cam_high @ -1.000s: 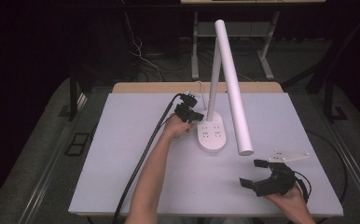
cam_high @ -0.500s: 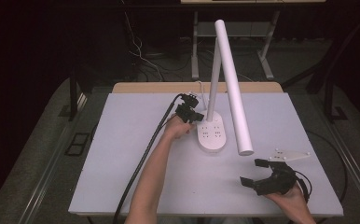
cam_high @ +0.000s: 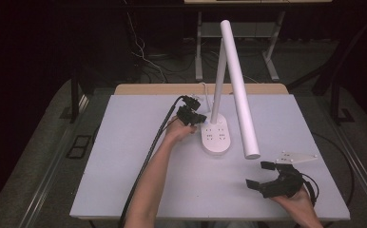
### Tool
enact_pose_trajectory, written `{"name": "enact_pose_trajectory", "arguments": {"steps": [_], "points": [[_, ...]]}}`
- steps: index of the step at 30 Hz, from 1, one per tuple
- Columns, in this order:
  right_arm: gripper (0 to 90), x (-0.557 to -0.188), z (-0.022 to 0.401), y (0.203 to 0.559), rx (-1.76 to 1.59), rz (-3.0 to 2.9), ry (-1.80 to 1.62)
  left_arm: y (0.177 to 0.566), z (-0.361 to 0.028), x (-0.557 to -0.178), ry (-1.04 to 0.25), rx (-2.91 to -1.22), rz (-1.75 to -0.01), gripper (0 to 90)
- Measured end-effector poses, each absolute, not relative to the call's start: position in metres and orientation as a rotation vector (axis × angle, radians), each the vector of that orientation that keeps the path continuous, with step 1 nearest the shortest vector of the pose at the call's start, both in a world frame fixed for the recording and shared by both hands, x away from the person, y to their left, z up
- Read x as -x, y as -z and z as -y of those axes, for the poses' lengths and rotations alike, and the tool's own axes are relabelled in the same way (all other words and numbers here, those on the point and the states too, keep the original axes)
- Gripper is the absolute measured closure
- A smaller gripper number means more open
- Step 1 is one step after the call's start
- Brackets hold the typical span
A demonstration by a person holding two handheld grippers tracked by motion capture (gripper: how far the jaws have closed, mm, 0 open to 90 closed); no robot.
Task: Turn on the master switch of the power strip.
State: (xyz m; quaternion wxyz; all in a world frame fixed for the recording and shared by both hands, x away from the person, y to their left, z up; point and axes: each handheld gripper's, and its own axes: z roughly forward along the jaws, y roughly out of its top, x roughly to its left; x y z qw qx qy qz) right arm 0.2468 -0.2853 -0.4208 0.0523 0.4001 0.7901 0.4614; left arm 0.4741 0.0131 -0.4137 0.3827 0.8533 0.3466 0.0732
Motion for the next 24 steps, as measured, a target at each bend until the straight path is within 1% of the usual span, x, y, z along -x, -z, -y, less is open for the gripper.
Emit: {"name": "enact_pose_trajectory", "arguments": {"steps": [5, 10, 16, 19, 21, 22, 24], "points": [[0.3, -0.247, 0.285, 0.421, -1.216, -2.407, -1.394, 0.403, -0.021, -0.472, -0.207, -2.192, -0.839, 90.0], [0.3, -0.247, 0.285, 0.421, -1.214, -2.405, -1.395, 0.392, -0.029, -0.467, -0.220, -2.161, -0.820, 90.0], [0.3, -0.247, 0.285, 0.422, -1.211, -2.406, -1.392, 0.382, -0.038, -0.460, -0.252, -2.188, -0.779, 90.0], [0.3, -0.247, 0.285, 0.421, -1.210, -2.407, -1.392, 0.377, -0.043, -0.455, -0.251, -2.176, -0.773, 89.7], [0.3, -0.247, 0.285, 0.421, -1.210, -2.406, -1.394, 0.376, -0.046, -0.450, -0.238, -2.130, -0.788, 89.4], [0.3, -0.247, 0.285, 0.421, -1.209, -2.406, -1.395, 0.374, -0.048, -0.448, -0.239, -2.131, -0.778, 86.0], [0.3, -0.247, 0.285, 0.421, -1.215, -2.401, -1.401, 0.371, -0.053, -0.444, -0.222, -2.107, -0.787, 83.4]]}}
